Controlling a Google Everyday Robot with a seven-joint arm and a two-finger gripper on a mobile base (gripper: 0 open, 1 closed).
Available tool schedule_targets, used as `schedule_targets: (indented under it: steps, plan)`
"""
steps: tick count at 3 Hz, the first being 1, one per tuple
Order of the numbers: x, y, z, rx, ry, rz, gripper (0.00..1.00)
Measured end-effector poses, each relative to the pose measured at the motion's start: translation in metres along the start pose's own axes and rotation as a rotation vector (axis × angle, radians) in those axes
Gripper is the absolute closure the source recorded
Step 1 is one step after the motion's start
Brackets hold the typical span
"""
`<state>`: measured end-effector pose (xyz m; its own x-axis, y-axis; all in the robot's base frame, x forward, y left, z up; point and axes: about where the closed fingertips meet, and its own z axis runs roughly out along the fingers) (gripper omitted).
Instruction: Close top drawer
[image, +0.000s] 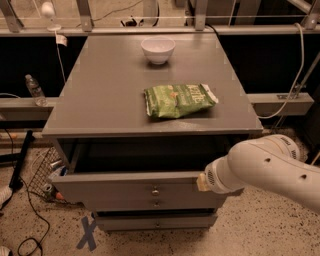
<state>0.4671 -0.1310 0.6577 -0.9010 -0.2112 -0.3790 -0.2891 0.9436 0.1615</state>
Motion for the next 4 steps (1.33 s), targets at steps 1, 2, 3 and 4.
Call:
schedule_targets:
  steps: [1,2,3,4]
  plan:
    - [-0.014,-0.002,0.007,0.009,-0.048,0.008,1.0]
    - [-0.033,0.0,0.019,0.005,-0.09,0.001,1.0]
    - [-0.049,0.002,0.028,-0.008,-0.117,-0.01,1.0]
    - [-0.054,0.004,0.031,-0.01,-0.11,-0.024,1.0]
